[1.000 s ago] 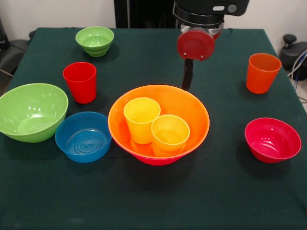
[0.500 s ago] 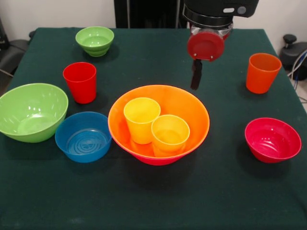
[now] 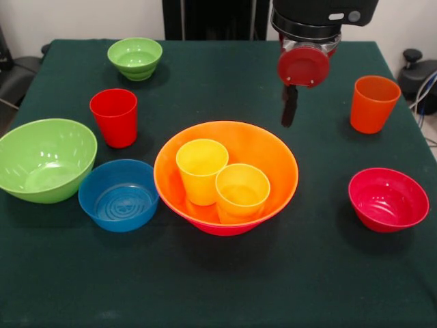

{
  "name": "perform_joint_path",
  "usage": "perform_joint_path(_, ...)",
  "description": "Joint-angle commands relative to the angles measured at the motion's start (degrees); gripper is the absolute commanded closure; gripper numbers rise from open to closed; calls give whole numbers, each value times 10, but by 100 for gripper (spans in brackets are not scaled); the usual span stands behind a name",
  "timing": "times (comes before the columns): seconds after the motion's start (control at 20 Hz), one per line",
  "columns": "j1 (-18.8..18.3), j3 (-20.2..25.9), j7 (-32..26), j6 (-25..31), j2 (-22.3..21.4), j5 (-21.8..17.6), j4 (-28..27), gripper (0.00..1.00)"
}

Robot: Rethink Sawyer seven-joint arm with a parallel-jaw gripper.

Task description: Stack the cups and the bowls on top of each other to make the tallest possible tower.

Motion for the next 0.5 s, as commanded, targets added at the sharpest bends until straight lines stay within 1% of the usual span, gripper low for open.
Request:
perform_joint_path(0.05, 16, 50, 35, 5, 19, 11, 54, 0)
perform_joint_path(0.3, 16, 46, 31, 6, 20, 13, 53, 0)
perform_joint_path(0.5, 22, 43, 41, 4, 27, 20, 45, 0)
